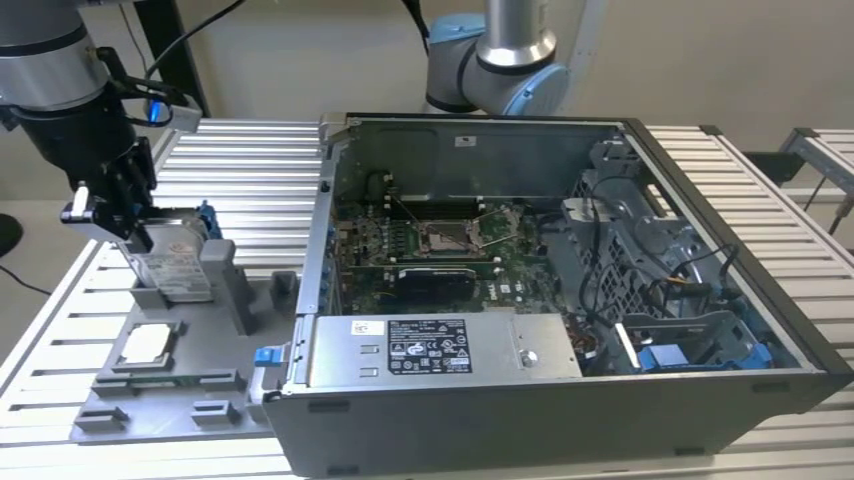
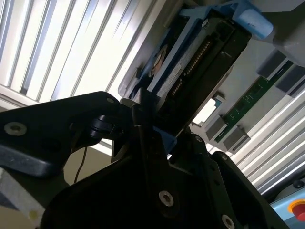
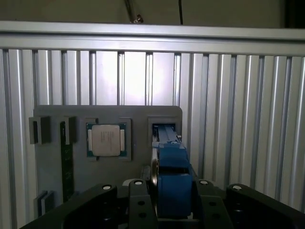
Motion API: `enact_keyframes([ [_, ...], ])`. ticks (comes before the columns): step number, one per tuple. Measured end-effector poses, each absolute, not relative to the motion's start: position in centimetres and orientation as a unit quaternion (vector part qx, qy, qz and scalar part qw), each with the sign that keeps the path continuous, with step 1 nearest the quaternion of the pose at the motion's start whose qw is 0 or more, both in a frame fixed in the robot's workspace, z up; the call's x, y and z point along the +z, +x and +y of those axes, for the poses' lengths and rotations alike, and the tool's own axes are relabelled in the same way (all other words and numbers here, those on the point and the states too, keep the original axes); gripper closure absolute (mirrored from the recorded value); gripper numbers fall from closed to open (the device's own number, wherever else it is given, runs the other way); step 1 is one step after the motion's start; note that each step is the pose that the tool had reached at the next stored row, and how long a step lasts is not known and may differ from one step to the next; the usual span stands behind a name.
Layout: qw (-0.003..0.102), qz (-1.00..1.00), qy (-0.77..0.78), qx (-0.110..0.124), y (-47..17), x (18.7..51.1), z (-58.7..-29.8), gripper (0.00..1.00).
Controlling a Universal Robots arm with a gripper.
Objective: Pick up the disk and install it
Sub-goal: 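Pick up the disk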
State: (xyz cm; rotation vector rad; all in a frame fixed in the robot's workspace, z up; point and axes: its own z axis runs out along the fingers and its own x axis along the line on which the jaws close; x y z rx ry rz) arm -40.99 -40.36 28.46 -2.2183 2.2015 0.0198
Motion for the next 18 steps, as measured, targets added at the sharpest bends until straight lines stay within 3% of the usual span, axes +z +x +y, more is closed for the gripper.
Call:
enact_keyframes([
  [18,0.011,0.704,-0.710,0.007,-40.99,28.46,-40.36,1.00],
])
